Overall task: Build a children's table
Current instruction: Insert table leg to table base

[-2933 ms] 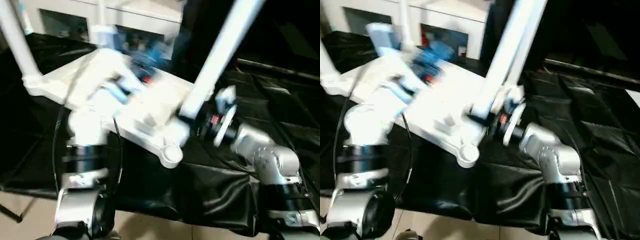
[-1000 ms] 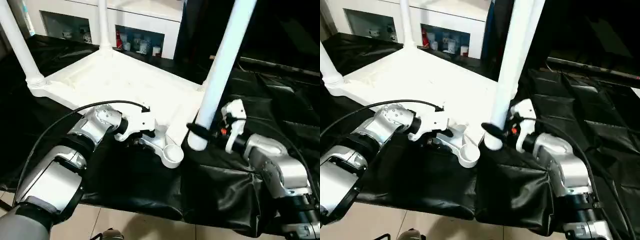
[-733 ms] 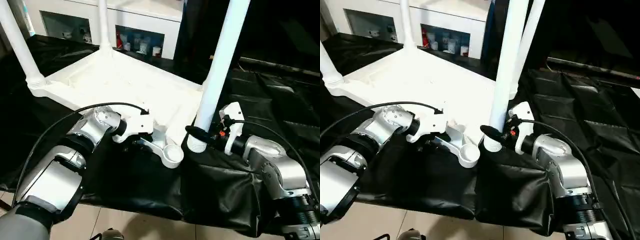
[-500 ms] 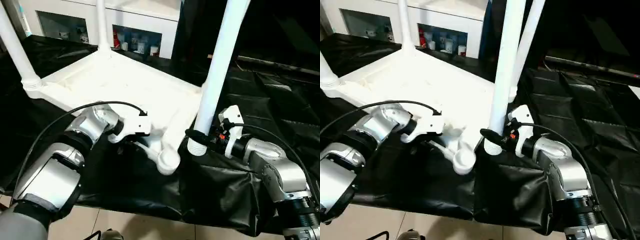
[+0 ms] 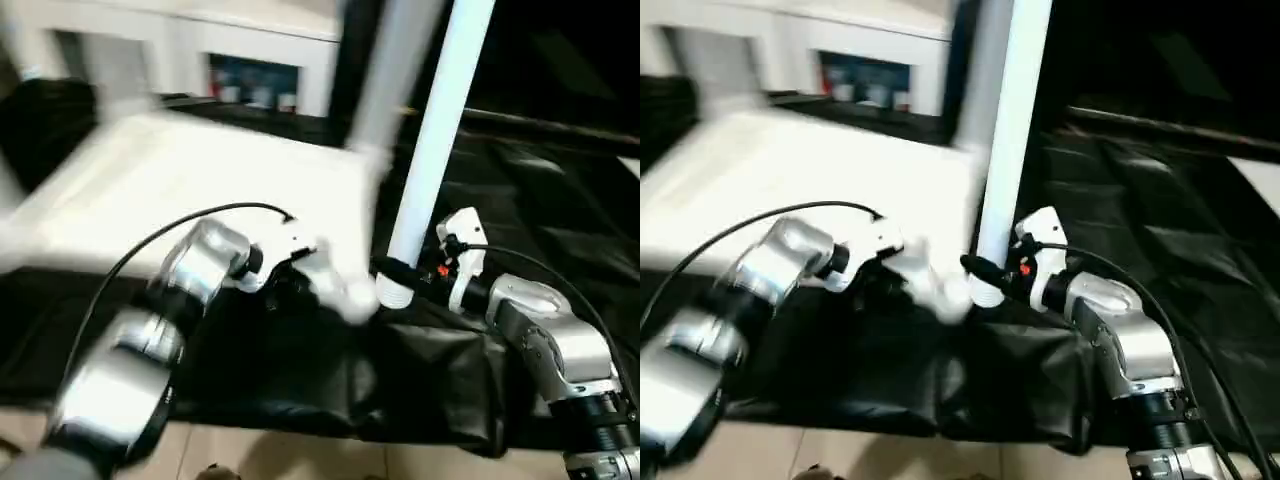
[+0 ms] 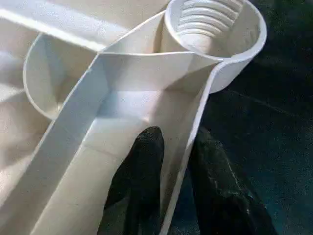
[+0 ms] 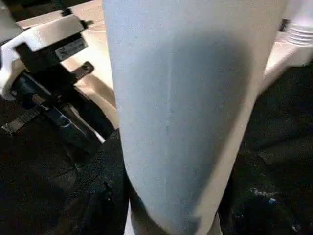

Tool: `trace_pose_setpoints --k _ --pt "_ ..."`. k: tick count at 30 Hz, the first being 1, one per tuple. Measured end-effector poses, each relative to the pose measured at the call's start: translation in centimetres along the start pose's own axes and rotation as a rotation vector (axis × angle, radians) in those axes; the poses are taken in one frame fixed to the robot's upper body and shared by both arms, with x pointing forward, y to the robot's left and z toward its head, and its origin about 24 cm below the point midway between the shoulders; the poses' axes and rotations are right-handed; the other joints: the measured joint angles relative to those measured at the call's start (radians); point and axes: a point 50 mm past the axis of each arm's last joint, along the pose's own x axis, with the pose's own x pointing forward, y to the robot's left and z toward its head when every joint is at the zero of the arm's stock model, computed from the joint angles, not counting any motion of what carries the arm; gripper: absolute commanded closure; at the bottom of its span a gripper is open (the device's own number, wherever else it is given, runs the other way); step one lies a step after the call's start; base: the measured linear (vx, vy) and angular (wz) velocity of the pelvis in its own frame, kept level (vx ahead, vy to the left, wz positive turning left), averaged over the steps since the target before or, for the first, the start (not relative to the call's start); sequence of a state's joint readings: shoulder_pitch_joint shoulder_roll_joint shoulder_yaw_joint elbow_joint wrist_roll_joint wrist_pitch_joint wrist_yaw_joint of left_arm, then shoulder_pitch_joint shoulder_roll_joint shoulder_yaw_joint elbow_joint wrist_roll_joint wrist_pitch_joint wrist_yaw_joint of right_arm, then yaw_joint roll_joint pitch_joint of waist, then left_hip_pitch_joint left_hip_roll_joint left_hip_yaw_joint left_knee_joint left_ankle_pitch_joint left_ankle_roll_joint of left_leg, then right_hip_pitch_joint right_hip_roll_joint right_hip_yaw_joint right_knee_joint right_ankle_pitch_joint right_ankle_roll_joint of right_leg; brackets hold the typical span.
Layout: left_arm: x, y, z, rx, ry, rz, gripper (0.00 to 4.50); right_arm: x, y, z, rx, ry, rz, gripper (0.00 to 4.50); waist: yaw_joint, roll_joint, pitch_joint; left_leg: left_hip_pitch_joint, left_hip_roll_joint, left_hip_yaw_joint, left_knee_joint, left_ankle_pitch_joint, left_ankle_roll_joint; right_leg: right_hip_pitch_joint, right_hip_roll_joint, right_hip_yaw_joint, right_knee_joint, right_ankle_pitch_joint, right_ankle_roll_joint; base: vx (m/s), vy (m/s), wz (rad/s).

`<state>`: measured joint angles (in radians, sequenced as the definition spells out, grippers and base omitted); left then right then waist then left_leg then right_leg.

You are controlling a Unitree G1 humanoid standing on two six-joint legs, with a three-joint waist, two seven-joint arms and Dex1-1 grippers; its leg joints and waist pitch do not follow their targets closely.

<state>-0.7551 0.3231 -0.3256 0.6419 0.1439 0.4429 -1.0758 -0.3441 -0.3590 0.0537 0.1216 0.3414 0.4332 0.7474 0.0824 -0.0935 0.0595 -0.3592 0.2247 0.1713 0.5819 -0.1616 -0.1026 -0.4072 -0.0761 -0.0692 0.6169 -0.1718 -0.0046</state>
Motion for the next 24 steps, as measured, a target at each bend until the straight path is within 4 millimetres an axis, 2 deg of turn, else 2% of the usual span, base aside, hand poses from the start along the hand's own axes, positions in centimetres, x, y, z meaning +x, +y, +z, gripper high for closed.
trace_pose_setpoints --k 5,12,14,18,20,24 --pt "-0.2 -1.3 -0.5 0.056 -0.052 0.022 3.85 0.1 0.0 0.0 0.003 0.000 0.001 2.60 0.004 -0.001 -0.002 0.004 0.000 0.000 -0.002 0.000 0.000 0.000 0.000 0.001 -0.003 0.000 0.001 0.000 0.000 0.00" --pt "-0.2 -2.4 -0.6 0.107 -0.135 -0.011 3.85 0.3 0.0 0.1 0.001 0.000 0.009 2.60 0.009 -0.004 -0.002 0.001 0.000 0.001 -0.004 -0.001 0.001 -0.001 0.000 0.001 -0.006 -0.001 0.002 0.000 0.000 0.00" --pt "-0.2 -2.5 -0.5 0.120 -0.182 -0.037 3.15 0.3 -0.1 -0.1 0.007 0.008 0.006 2.60 0.015 -0.005 -0.002 -0.002 -0.001 0.001 -0.004 -0.001 0.001 -0.003 0.000 0.000 -0.006 -0.001 0.001 0.000 0.000 0.00" --pt "-0.4 -2.3 0.5 0.244 -0.227 -0.056 3.03 0.5 0.0 0.0 0.004 0.010 0.014 2.60 0.029 -0.005 -0.002 -0.005 -0.001 0.001 -0.003 -0.001 0.001 -0.005 0.000 0.001 -0.006 0.002 -0.004 0.000 0.000 0.00" --pt "-0.6 -2.1 0.7 0.287 -0.218 -0.058 2.73 0.6 0.1 0.0 0.005 0.008 0.018 2.60 0.031 -0.005 -0.002 -0.005 -0.001 0.001 -0.003 -0.001 0.001 -0.005 0.000 0.001 -0.005 0.002 -0.004 0.000 0.000 0.00" --pt "-1.4 -1.3 0.5 0.335 -0.150 -0.088 2.67 0.5 0.2 0.0 -0.003 0.011 0.037 2.60 0.030 -0.001 -0.001 -0.005 -0.001 0.001 -0.003 -0.001 0.001 -0.005 0.000 0.001 -0.005 0.003 -0.004 0.000 0.000 0.00"
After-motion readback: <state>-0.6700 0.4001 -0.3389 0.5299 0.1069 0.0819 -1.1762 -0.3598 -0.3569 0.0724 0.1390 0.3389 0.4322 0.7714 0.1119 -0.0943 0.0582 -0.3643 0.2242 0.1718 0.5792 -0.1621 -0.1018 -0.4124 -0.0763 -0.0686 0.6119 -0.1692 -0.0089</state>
